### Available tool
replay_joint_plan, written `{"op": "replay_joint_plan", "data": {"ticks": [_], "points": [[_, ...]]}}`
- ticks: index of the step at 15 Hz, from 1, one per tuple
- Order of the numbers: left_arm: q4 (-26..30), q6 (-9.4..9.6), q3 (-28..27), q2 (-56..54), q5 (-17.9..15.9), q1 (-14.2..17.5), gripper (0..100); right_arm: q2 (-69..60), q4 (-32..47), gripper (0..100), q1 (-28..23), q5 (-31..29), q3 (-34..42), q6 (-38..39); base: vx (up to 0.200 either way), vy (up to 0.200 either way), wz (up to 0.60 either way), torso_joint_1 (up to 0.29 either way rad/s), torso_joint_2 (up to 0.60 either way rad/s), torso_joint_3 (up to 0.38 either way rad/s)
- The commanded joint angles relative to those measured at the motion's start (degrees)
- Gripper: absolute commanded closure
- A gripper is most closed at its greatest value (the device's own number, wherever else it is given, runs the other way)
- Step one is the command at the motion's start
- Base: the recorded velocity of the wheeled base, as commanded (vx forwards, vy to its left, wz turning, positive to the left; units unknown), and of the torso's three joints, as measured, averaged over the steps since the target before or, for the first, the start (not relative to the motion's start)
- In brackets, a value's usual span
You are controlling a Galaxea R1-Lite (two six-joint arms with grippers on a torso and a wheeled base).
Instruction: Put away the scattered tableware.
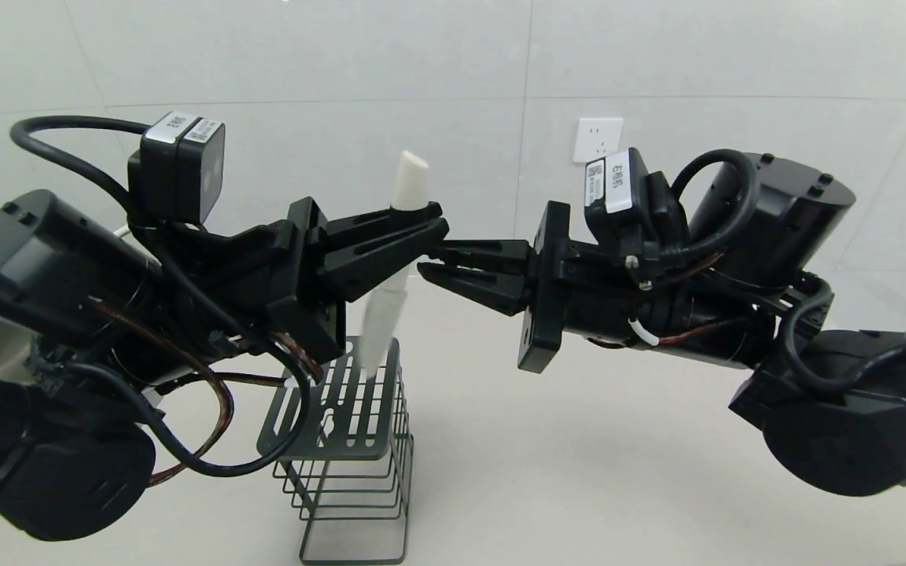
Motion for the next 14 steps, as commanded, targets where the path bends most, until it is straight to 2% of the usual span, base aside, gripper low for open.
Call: {"op": "replay_joint_plan", "data": {"ticks": [1, 2, 5, 7, 8, 11, 12, 13, 14], "points": [[-0.08, 0.01, 0.06, -0.46, 0.18, -0.36, 100, 0.69, 0.04, 0, 0.13, -0.08, -0.54, -0.10, 0.000, 0.000, 0.00, 0.000, 0.00, 0.000], [-0.08, 0.01, 0.06, -0.46, 0.35, -0.27, 100, 0.51, 0.04, 0, 0.13, -0.17, 0.51, -0.18, 0.000, 0.000, 0.00, 0.000, 0.00, 0.000], [-0.08, 0.01, 0.06, -0.37, 3.69, 0.17, 100, -2.74, 0.04, 0, -0.84, -0.34, 5.70, -0.10, 0.000, 0.000, 0.00, 0.000, 0.00, 0.000], [-0.08, 0.01, 0.06, -0.37, 6.68, 0.34, 100, -7.22, 0.13, 0, -3.13, -0.34, 11.15, -0.01, 0.000, 0.000, 0.00, 0.000, 0.00, 0.000], [-0.08, 0.19, -0.02, -0.46, 9.41, 0.25, 100, -10.91, 0.13, 0, -5.06, -0.78, 15.89, 0.08, 0.000, 0.000, 0.00, 0.000, 0.00, 0.000], [1.59, 0.54, -0.02, -1.60, 13.01, 0.34, 100, -21.02, 0.31, 0, -9.81, -3.15, 25.21, 1.22, 0.000, 0.000, 0.00, 0.000, 0.00, 0.000], [3.87, 1.24, -0.11, -2.92, 14.24, 0.34, 100, -24.54, 0.31, 0, -12.44, -3.24, 27.93, 1.22, 0.000, 0.000, 0.00, 0.000, 0.00, 0.000], [7.65, 2.83, -0.46, -5.03, 15.47, 0.34, 100, -28.23, 0.48, 0, -15.52, -3.24, 30.66, 1.22, 0.000, 0.000, 0.00, 0.000, 0.00, 0.000], [12.05, 4.41, -1.08, -7.14, 16.61, 0.34, 100, -31.48, 0.75, 100, -19.12, -3.42, 33.03, 1.13, 0.000, 0.000, 0.00, 0.000, 0.00, 0.000]]}}
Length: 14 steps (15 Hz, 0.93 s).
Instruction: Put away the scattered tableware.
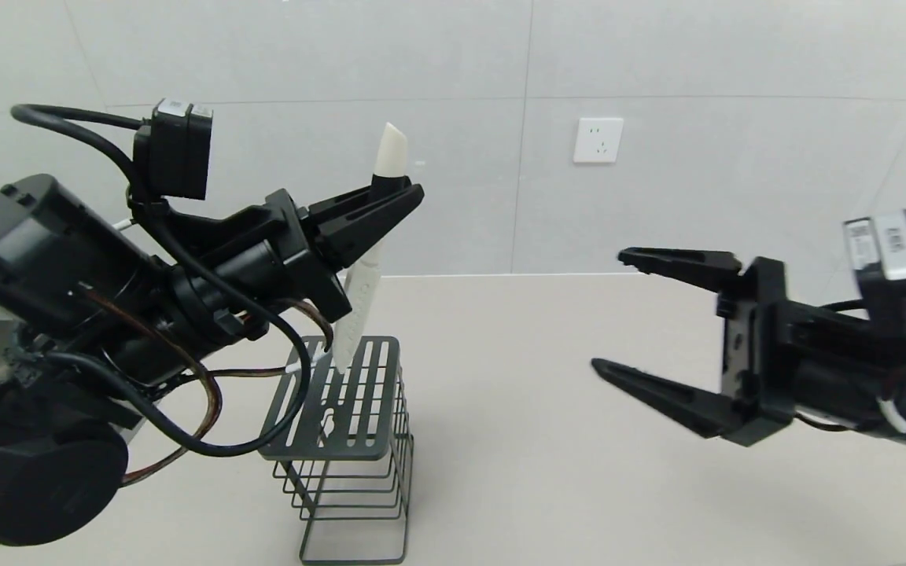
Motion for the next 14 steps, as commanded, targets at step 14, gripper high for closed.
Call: {"op": "replay_joint_plan", "data": {"ticks": [14], "points": [[27.80, 10.60, -7.53, -8.65, 40.05, -11.24, 100, -63.01, 15.66, 100, -28.18, 4.54, 25.70, 0.80, 0.000, 0.000, 0.00, 0.000, 0.00, 0.000]]}}
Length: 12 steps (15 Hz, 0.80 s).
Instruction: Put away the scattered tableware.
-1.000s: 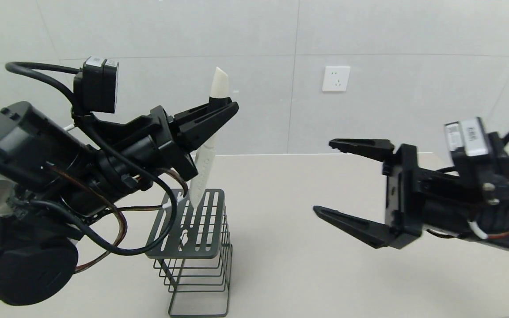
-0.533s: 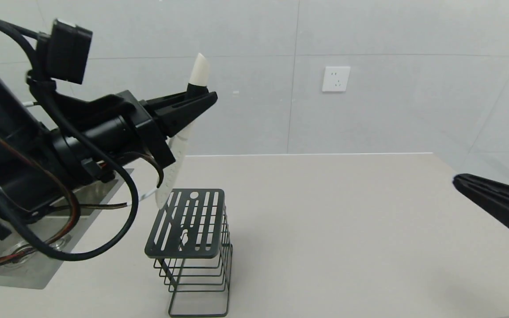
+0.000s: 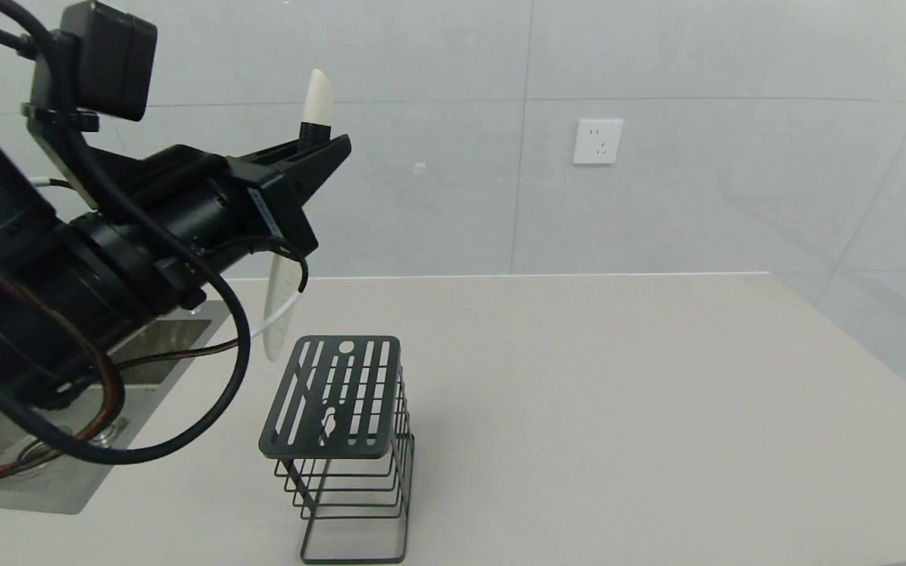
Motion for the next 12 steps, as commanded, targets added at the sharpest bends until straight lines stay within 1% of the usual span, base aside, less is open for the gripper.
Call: {"op": "replay_joint_plan", "data": {"ticks": [1, 2, 3, 4, 5, 6, 7, 8, 9, 10, 11, 12], "points": [[-3.36, -0.34, -1.49, 6.18, 9.24, -6.41, 100, -12.33, 3.47, 100, 0.36, 3.34, 1.60, -0.10, 0.000, 0.000, 0.00, 0.000, 0.00, 0.000], [-7.32, -0.43, -2.01, 8.65, 12.23, -7.02, 100, -13.30, 3.56, 100, 1.15, 3.34, 2.57, -0.19, 0.000, 0.000, 0.00, 0.000, 0.00, 0.000], [-10.66, -0.34, -2.28, 10.32, 14.16, -7.72, 100, -14.36, 4.00, 100, 1.67, 3.26, 2.65, -0.19, 0.000, 0.000, 0.00, 0.000, 0.00, 0.000], [-18.48, -0.16, -2.54, 14.27, 19.26, -9.83, 100, -17.08, 6.37, 100, 2.82, 3.26, 2.65, -0.19, 0.000, 0.000, 0.00, 0.000, 0.00, 0.000], [-22.61, -0.08, -2.54, 16.47, 22.77, -12.12, 100, -19.10, 8.92, 100, 4.14, 3.26, 2.65, -0.28, 0.000, 0.000, 0.00, 0.000, 0.00, 0.000], [-25.60, 0.10, -2.28, 17.96, 24.97, -14.05, 100, -20.95, 11.91, 100, 5.81, 3.26, 2.65, -0.28, 0.000, 0.000, 0.00, 0.000, 0.00, 0.000], [-26.83, 0.45, -1.93, 18.49, 25.59, -14.84, 100, -22.71, 14.11, 100, 6.42, 3.26, 2.65, -0.37, 0.000, 0.000, 0.00, 0.000, 0.00, 0.000], [-28.06, 3.09, -1.13, 18.49, 25.67, -15.37, 100, -25.08, 16.92, 100, 6.51, 3.26, 2.65, -0.37, 0.000, 0.000, 0.00, 0.000, 0.00, 0.000], [-31.49, 5.64, -0.08, 19.28, 25.59, -15.11, 100, -26.31, 17.98, 100, 6.51, 3.26, 2.65, -0.80, 0.000, 0.000, 0.00, 0.000, 0.00, 0.000], [-36.67, 6.52, 1.15, 21.04, 25.67, -14.93, 100, -26.31, 17.80, 100, 6.51, 3.26, 2.74, -0.80, 0.000, 0.000, 0.00, 0.000, 0.00, 0.000], [-38.96, 8.71, 2.91, 21.92, 25.67, -14.75, 100, -26.31, 18.24, 100, 6.51, 3.26, 2.74, -0.72, 0.000, 0.000, 0.00, 0.000, 0.00, 0.000], [-38.96, 10.03, 3.79, 22.44, 25.67, -14.75, 100, -26.31, 18.59, 100, 6.51, 3.26, 2.74, -0.72, 0.000, 0.000, 0.00, 0.000, 0.00, 0.000]]}}
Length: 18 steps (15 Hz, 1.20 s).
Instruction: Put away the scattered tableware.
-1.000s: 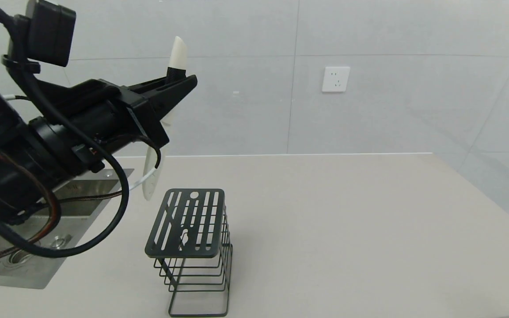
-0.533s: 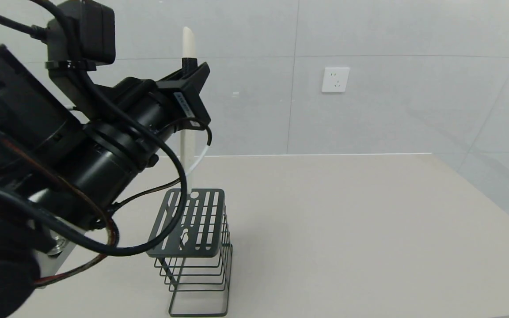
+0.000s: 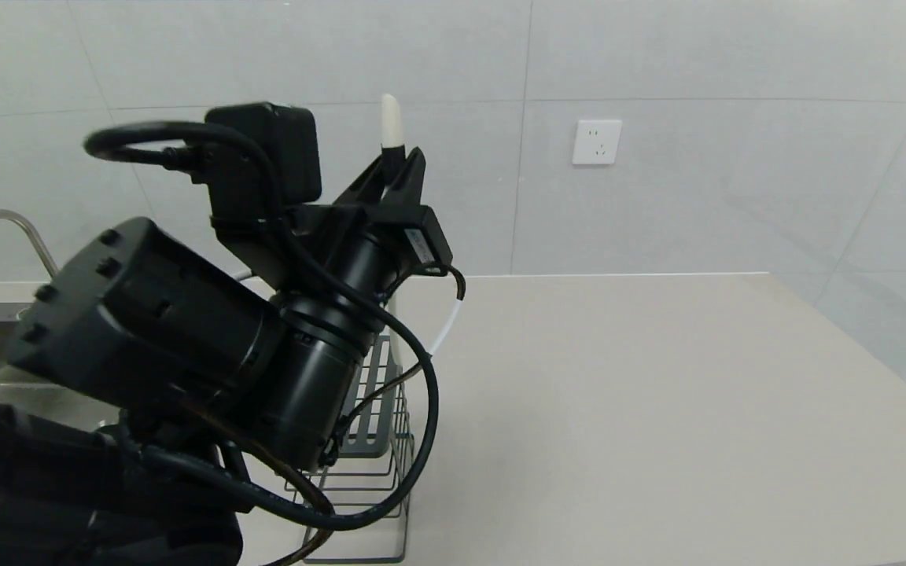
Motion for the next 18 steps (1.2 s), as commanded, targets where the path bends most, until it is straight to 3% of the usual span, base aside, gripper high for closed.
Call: {"op": "replay_joint_plan", "data": {"ticks": [1, 6, 9, 13, 18], "points": [[-0.56, 0.61, 3.10, 2.69, 0.19, 0.19, 100, -0.97, 0.87, 100, 0.08, 0.00, 0.05, -0.01, 0.000, 0.000, 0.00, 0.000, 0.00, 0.000], [-0.56, -0.01, 3.45, 3.39, 0.36, 0.46, 100, -1.06, 1.22, 100, 0.08, -0.09, 0.05, -0.10, 0.000, 0.000, 0.00, 0.000, 0.00, 0.000], [-0.56, -0.36, 1.87, 3.92, 0.36, 3.71, 100, -1.06, 1.13, 100, 0.08, -0.09, 0.05, -0.10, 0.000, 0.000, 0.00, 0.000, 0.00, 0.000], [-0.56, -2.91, 1.87, 3.92, 0.36, 6.43, 100, -1.06, 1.31, 100, 0.08, -0.09, 0.05, -0.10, 0.000, 0.000, 0.00, 0.000, 0.00, 0.000], [-0.56, -3.35, 1.25, 5.59, 0.28, 7.14, 100, -1.06, 1.92, 100, 0.08, -0.09, 0.05, -0.27, 0.000, 0.000, 0.00, 0.000, 0.00, 0.000]]}}
